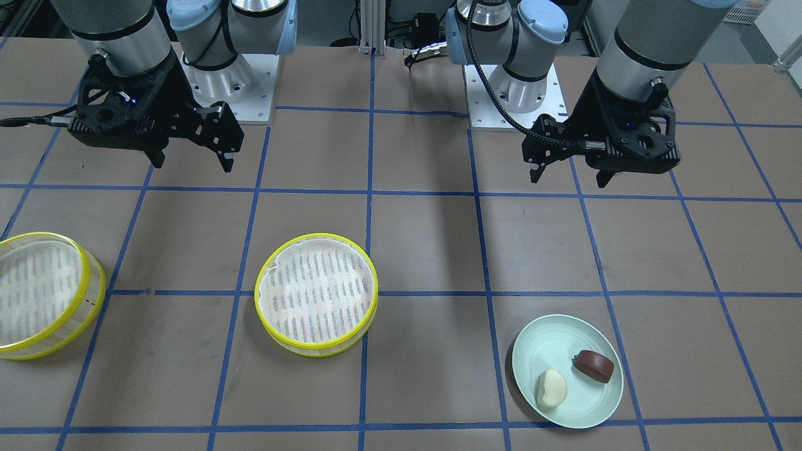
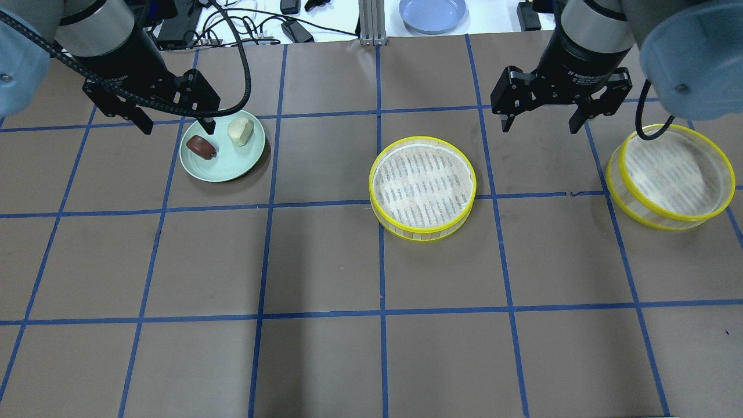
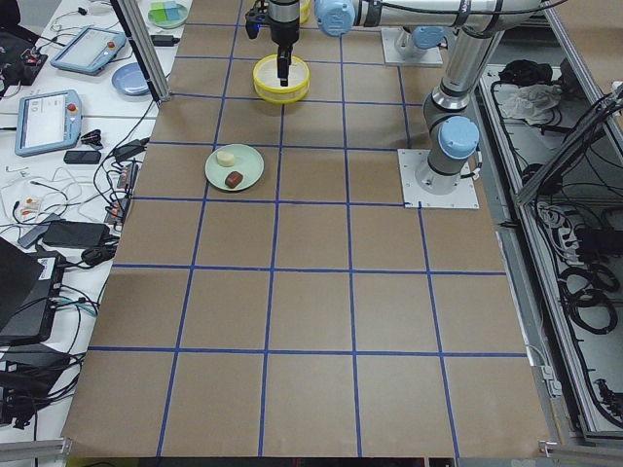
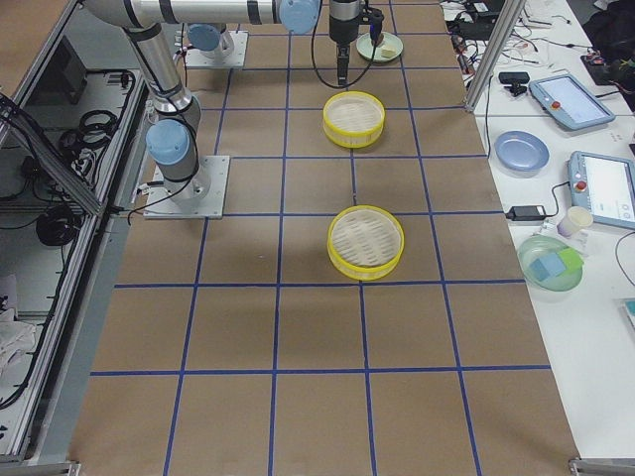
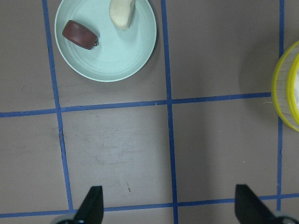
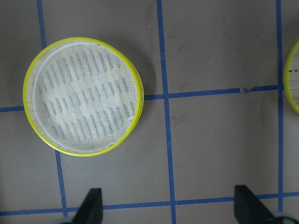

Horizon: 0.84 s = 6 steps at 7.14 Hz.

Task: Stack buns with steamer

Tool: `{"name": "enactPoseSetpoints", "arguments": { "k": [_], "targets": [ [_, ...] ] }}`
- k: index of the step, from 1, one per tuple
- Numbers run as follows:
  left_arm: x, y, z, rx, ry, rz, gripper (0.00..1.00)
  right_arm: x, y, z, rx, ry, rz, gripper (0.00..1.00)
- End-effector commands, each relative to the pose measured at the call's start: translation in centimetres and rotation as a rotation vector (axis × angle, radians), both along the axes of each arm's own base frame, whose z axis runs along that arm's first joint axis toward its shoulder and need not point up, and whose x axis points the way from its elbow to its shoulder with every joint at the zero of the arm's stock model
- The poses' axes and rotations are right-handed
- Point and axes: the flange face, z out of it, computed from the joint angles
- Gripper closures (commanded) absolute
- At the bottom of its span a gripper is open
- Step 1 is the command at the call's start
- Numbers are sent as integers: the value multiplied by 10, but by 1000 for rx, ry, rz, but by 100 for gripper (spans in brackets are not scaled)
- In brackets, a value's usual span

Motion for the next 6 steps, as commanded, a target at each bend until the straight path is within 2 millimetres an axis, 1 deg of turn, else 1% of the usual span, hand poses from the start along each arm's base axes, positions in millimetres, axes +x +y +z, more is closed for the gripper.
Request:
{"name": "enactPoseSetpoints", "arguments": {
  "k": [1, 2, 3, 4, 5, 6],
  "targets": [
    [1, 1, 0, 1, -8, -13, 0, -16, 2, -1, 28, 94, -23, 0],
    [0, 1, 0, -1, 1, -13, 0, -19, 0, -3, 30, 96, -25, 0],
    [5, 0, -1, 1, -4, -7, 0, -33, -7, -6, 34, 80, -56, 0],
    [16, -8, -7, 4, -5, 5, 0, -80, -26, -21, 64, 50, -84, 0],
    [27, -22, -21, -5, -2, 14, 0, -153, -51, -41, 62, 41, -142, 0],
    [29, -43, -52, -57, -7, 14, 0, -216, -58, -53, 67, 58, -152, 0]
  ]
}}
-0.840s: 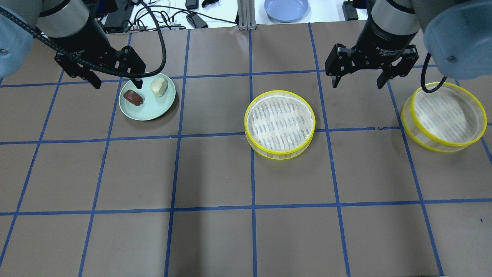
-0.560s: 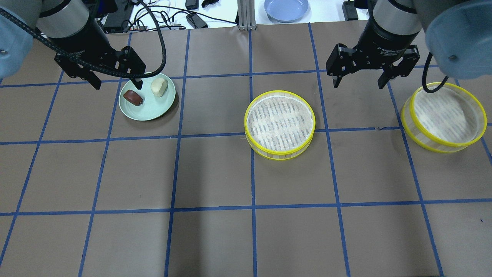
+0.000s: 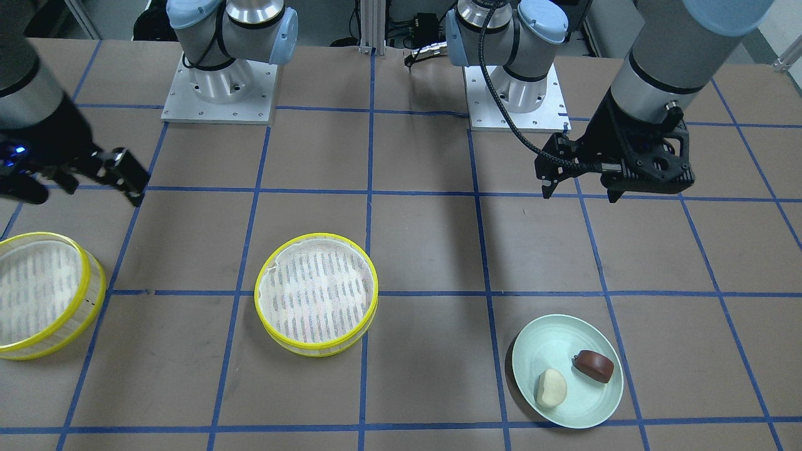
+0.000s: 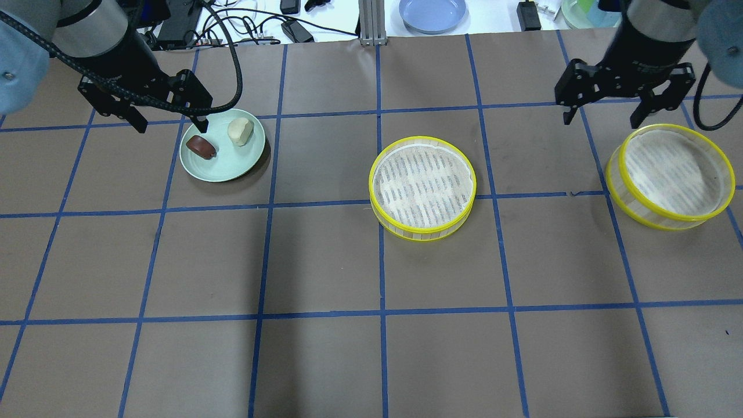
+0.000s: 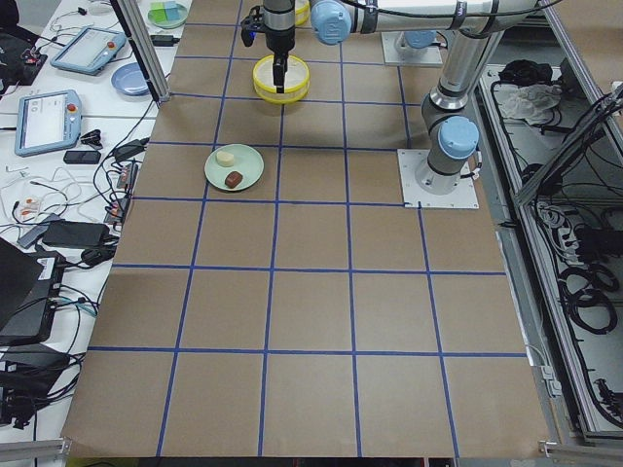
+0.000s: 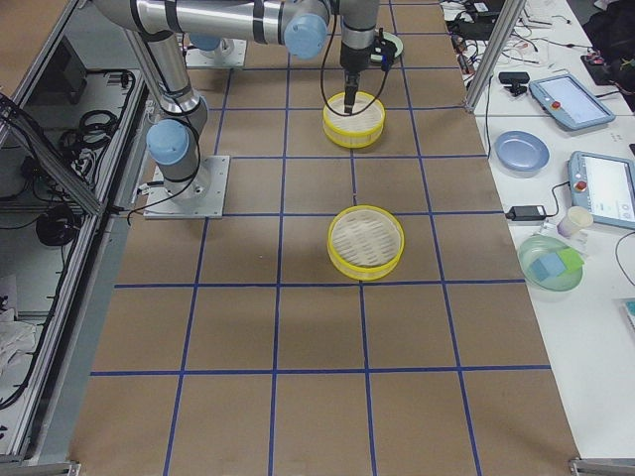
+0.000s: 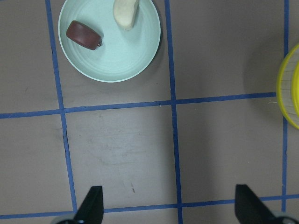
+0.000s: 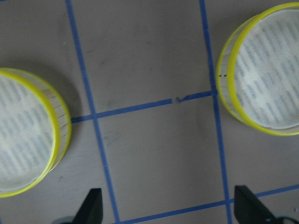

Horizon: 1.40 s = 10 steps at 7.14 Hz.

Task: Stack buns with steamer

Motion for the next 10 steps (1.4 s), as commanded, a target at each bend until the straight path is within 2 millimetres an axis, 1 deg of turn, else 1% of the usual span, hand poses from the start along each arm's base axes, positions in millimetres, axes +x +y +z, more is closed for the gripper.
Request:
{"name": "enactPoseSetpoints", "arguments": {
  "k": [1, 2, 3, 4, 5, 6, 7, 8, 9, 10],
  "targets": [
    [10, -34, -64, -83, -6, 7, 0, -134, -15, -33, 26, 82, -37, 0],
    [11, -50, -97, -106, -6, -4, 0, -193, -26, -68, 32, 87, 8, 0],
    [14, -73, -121, -156, -16, -91, 0, -244, -33, -101, 8, 96, 40, 0],
    [11, -93, -144, -206, 25, -192, 0, -259, -42, -134, 30, 82, 67, 0],
    [14, -104, -163, -194, 31, -220, 0, -268, -52, -164, 30, 82, 79, 3],
    [29, -115, -179, -196, 29, -293, 2, -288, -55, -192, 30, 80, 135, 10],
    [40, -123, -198, -205, 91, -373, 3, -307, -53, -207, 6, 55, 175, 9],
    [53, -129, -221, -192, 100, -388, 4, -311, -52, -214, 12, 46, 188, 11],
    [53, -135, -239, -203, 107, -392, 5, -312, -52, -223, 27, 36, 224, 25],
    [48, -138, -256, -200, 161, -398, 6, -315, -51, -234, 53, 30, 258, 51]
  ]
}}
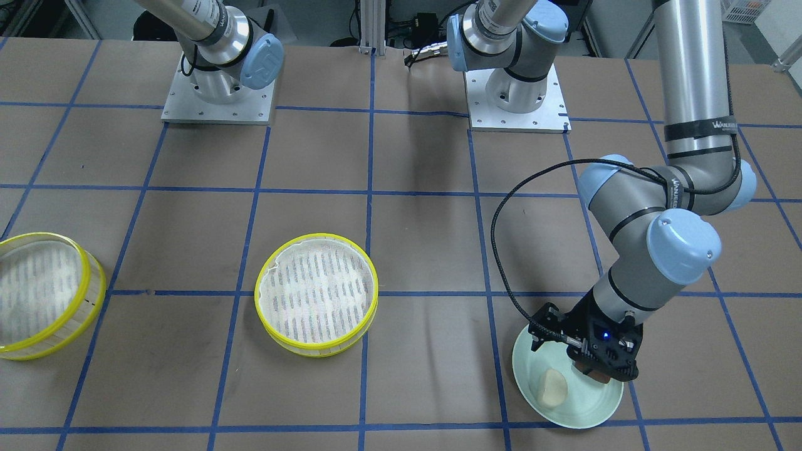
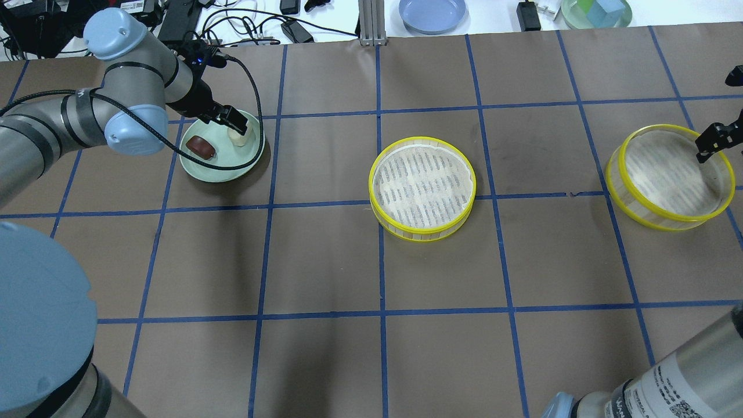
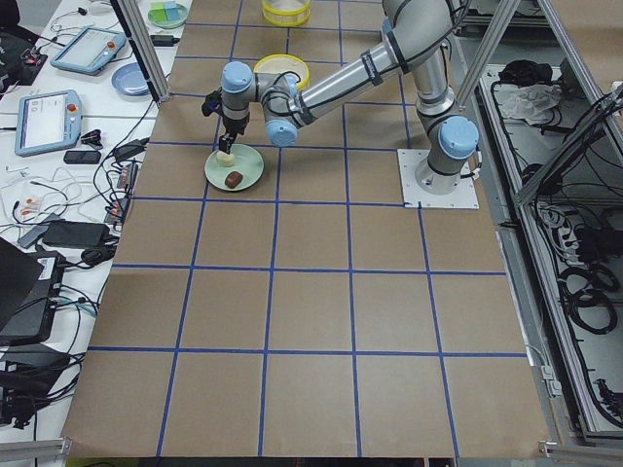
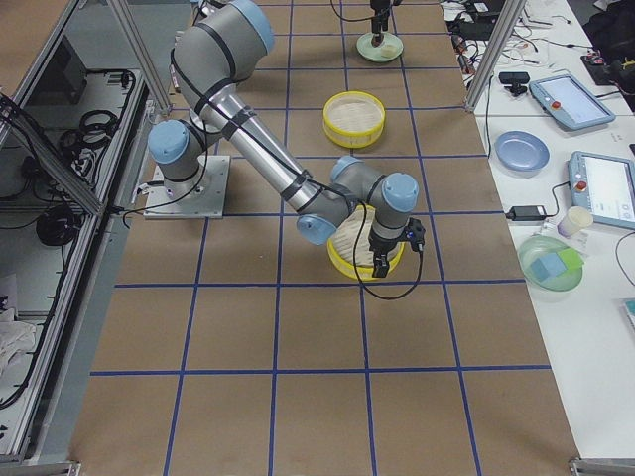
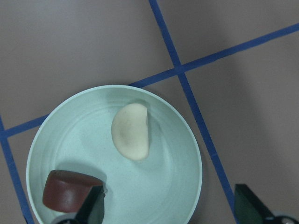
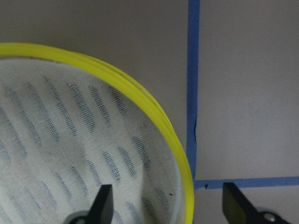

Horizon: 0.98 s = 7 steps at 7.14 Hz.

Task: Stack buns with steamer

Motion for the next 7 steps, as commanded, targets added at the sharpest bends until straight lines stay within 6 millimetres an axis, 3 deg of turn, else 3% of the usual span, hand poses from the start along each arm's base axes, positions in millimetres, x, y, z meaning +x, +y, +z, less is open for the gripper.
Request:
{"name": "enactPoseSetpoints", "arguments": {
  "k": [1, 2, 3, 4, 5, 6, 7],
  "targets": [
    [1, -8, -38, 23, 42, -22, 6, -4, 2, -13, 29, -11, 45, 70],
    [2, -10, -51, 39, 47, -20, 6, -3, 3, -16, 38, -19, 65, 85],
    [2, -10, -60, 53, 48, -20, 20, -8, 6, -13, 35, -19, 74, 99],
    [4, -12, -65, 58, 45, -19, 52, -8, 6, -11, 32, -18, 62, 100],
    [8, -15, -62, 56, 9, -14, 94, -8, 5, -7, 24, -13, 61, 100],
    [9, -16, -59, 51, -2, -16, 100, -7, 6, 6, 9, -2, 53, 100],
    [9, -19, -47, 33, -8, -9, 100, -5, 8, 30, -28, 16, 21, 100]
  ]
}}
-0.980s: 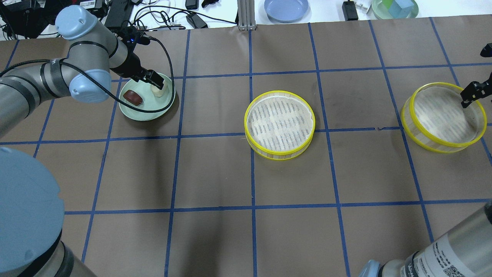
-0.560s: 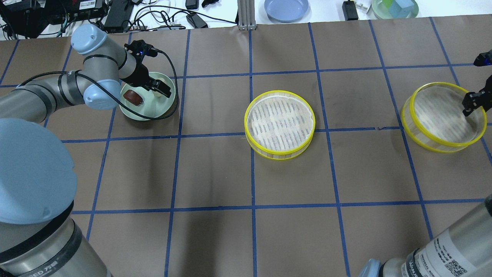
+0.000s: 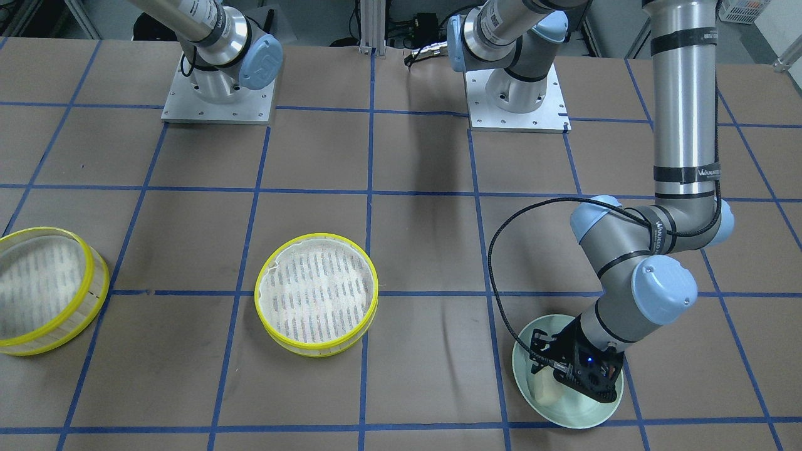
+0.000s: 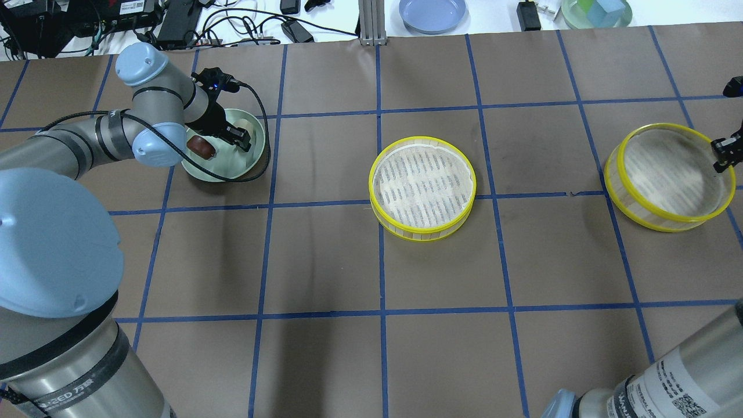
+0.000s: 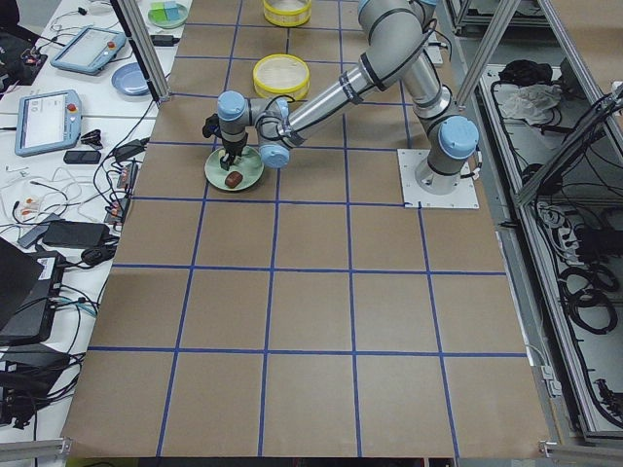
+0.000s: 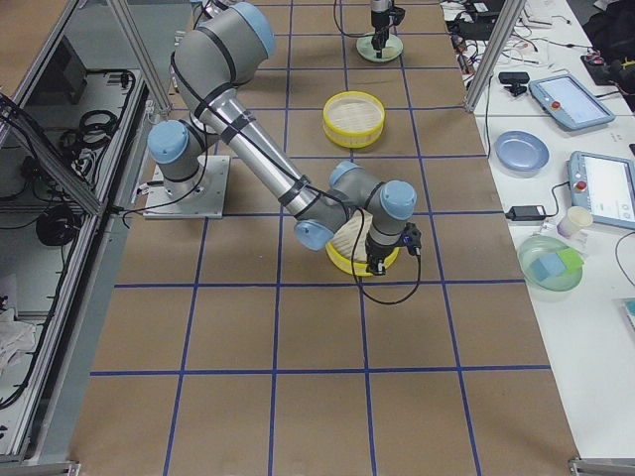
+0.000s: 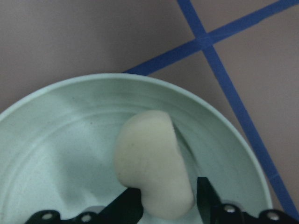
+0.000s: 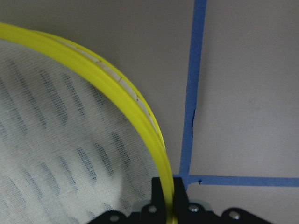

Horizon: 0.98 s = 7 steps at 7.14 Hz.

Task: Stack buns with steamer

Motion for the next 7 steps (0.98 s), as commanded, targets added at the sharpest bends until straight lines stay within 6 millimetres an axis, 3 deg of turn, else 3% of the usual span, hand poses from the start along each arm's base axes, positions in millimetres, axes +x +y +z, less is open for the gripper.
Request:
{"name": "enactPoseSetpoints", "arguments": {
  "k": [1, 2, 3, 4, 6, 7],
  "targets": [
    [3, -5, 27, -34, -30, 19, 100, 3, 3, 36, -50, 28, -40, 100],
    [1, -3, 50, -47, -21, 92, 100, 6, 5, 52, -68, 44, -45, 100],
    [-16, 3, 77, -58, -6, 154, 100, 17, 11, 73, -67, 42, -87, 100],
    [-45, 13, 106, -58, 26, 231, 100, 27, 19, 81, -33, 10, -165, 100],
    [-155, 41, 143, -72, 85, 286, 100, 33, 20, 93, -47, 19, -169, 100],
    [-201, 56, 140, -38, 138, 339, 100, 43, 15, 95, -50, 22, -160, 100]
  ]
}}
